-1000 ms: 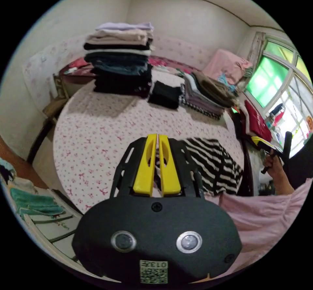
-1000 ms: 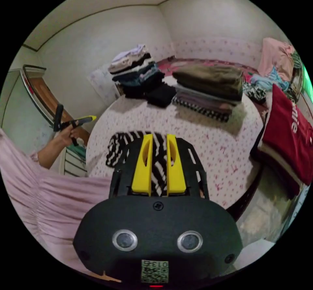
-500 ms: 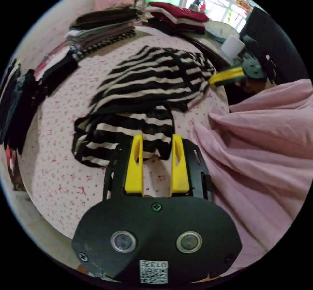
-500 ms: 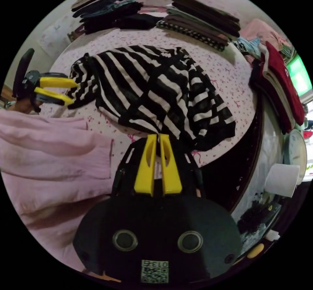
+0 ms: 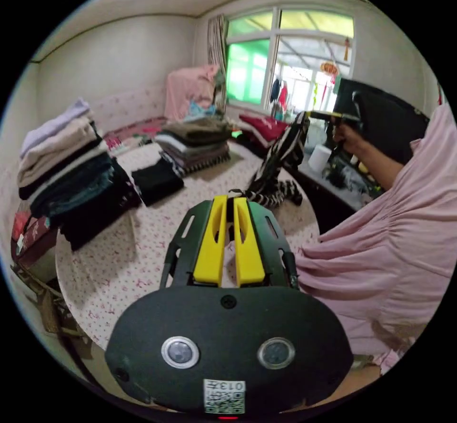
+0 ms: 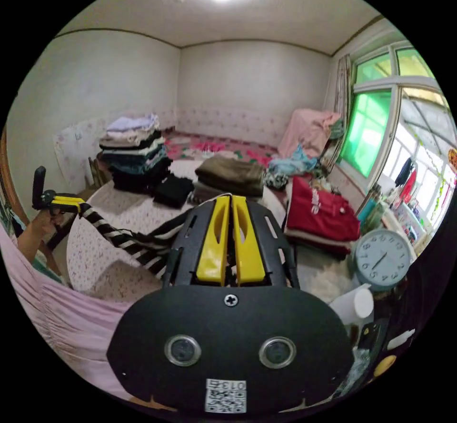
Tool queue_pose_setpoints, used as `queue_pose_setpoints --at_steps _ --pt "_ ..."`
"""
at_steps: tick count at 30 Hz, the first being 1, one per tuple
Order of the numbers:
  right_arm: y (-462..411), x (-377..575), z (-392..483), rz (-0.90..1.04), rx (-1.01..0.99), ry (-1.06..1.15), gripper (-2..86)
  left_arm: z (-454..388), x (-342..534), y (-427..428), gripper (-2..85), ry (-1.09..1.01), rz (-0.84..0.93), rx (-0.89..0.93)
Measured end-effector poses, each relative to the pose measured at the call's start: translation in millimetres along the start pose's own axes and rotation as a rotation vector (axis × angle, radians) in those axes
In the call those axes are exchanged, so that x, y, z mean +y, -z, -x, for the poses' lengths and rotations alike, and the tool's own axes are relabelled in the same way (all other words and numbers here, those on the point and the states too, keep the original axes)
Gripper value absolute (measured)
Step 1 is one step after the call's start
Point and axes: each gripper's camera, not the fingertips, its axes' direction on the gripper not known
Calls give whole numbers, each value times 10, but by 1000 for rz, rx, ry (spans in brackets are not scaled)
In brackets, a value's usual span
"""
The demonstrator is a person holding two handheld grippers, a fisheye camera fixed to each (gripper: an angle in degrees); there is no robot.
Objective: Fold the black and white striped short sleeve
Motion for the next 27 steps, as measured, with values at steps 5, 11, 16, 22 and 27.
queue_pose_setpoints --at_steps 5,11,16,22,27 --pt "579 -498 14 -259 21 42 9 88 31 1063 9 9 -212 -155" --pt "234 -1176 159 -360 -58 57 23 226 114 1593 13 157 -291 -422" --pt "-1003 -1775 429 -145 -171 90 66 836 494 1171 27 521 -71 -647" --pt "-1684 -1186 598 98 -323 76 76 1053 1385 755 62 908 40 -607" --pt "-1996 -10 620 370 -333 64 76 657 1368 21 71 718 274 -481"
